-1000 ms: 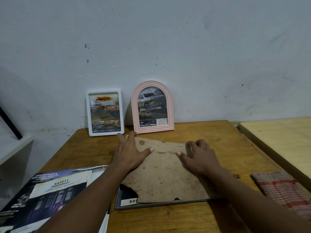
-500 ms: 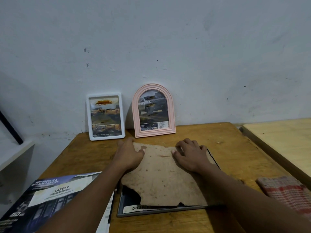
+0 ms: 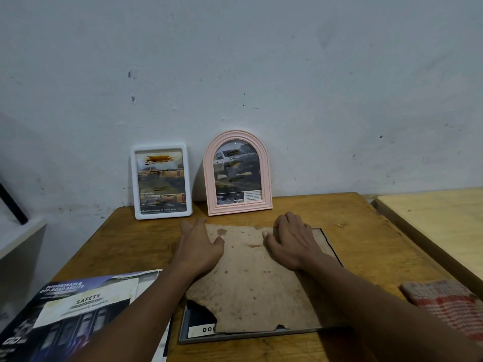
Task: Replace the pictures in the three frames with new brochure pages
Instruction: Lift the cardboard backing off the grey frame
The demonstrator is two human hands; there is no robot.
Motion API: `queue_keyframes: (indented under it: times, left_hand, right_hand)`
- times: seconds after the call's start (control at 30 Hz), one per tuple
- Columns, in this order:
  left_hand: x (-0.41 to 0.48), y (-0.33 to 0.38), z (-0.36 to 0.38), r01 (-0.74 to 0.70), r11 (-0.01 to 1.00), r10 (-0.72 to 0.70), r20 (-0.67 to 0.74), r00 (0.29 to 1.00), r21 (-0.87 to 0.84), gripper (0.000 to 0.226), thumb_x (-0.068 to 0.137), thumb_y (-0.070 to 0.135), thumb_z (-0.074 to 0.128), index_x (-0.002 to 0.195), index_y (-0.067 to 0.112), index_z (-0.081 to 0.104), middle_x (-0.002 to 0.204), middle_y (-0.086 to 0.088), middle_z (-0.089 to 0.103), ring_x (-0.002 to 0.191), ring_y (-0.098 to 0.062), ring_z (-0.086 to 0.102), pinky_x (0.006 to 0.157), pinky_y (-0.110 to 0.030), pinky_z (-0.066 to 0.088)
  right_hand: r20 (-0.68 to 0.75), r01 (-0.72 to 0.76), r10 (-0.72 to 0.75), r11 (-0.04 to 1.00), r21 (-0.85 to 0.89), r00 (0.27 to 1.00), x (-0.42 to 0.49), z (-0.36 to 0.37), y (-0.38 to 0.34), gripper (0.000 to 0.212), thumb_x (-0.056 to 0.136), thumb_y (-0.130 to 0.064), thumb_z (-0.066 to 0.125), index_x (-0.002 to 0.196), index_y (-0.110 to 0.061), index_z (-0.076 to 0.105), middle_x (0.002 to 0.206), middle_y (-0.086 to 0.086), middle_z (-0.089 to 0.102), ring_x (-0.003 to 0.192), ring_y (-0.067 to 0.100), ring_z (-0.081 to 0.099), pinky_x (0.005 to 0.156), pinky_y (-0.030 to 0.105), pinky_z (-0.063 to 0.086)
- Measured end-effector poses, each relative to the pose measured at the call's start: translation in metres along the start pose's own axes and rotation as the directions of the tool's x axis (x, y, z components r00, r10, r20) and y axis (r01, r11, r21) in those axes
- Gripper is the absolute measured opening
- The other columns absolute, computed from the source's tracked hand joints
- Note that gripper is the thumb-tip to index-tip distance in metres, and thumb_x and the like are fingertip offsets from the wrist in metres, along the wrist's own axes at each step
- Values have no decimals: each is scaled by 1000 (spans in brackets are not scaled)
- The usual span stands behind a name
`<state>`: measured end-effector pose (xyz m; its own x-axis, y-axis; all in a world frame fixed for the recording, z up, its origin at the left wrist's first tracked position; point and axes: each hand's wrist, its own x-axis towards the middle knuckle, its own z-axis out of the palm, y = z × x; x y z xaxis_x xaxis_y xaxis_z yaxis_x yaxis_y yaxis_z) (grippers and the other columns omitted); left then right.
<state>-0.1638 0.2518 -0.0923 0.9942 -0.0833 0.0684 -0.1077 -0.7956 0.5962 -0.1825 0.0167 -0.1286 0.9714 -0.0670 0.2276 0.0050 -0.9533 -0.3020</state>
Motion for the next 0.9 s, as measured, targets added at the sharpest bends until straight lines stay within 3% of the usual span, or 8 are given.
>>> queue_keyframes:
  times: [0.17,0.33,0.47,0.57,0.67,0.73,0.83,0.9]
  left_hand:
    - [3,-1,-1,-6,999,5,-9,1000,-45,71,96,46,60,156,22,30,155,-11,23,134,-32,46,104,-39,42]
    - [7,-6,-2,7,997,-9,-22,1000,-78,71,97,49,58,156,22,30,155,-10,24,135,-33,44,107,-42,40]
    - [4,-6,2,-23,980,4,-98,995,-198,66,98,47,59,154,23,33,151,-9,27,135,-32,43,107,-42,40]
    - [1,-8,1,-92,971,48,-199,979,-220,62,97,46,59,150,23,36,143,-5,29,128,-29,47,101,-37,41]
    - [2,-14,-4,-105,979,65,-223,973,-176,64,97,48,59,151,21,36,145,-8,29,126,-29,49,97,-36,41]
    - [5,-18,-9,-103,985,69,-228,971,-141,66,97,50,58,151,20,35,147,-9,30,125,-31,50,98,-39,43]
    - [8,-21,-15,-94,986,55,-262,964,-139,66,96,50,60,151,23,34,144,-10,33,122,-32,52,95,-41,44]
    - [9,-22,-19,-74,984,26,-277,961,-165,66,96,48,61,151,25,33,144,-11,34,122,-34,51,97,-44,45]
  right_hand:
    - [-52,-1,1,1000,2,999,7,-7,-6,38,90,-61,31,95,-25,42,97,-2,44,91,15,39,86,39,40]
    - [-40,14,-15,999,-41,999,11,-11,-12,40,90,-63,30,97,-26,42,99,-3,44,93,16,40,90,42,39]
    - [-78,40,-46,997,-70,996,17,-32,-8,44,92,-64,37,109,-26,51,114,0,49,111,20,45,98,44,34]
    - [-56,-135,130,988,-77,990,13,-53,10,57,90,-69,40,125,-25,52,133,6,48,126,27,42,104,49,33]
    - [26,-336,337,941,-35,941,-5,-60,31,75,83,-79,41,133,-23,47,138,11,48,129,33,42,103,52,37]
    - [50,-381,377,913,145,925,-20,-61,38,78,82,-75,51,136,-20,45,129,9,57,117,28,53,91,45,48]
    - [141,-406,399,726,556,906,-40,-60,32,63,90,-46,67,139,-15,41,105,4,65,92,18,66,65,31,54]
    - [194,-400,368,643,653,909,-49,-56,28,51,92,-28,67,136,-15,45,105,5,67,93,20,68,72,38,60]
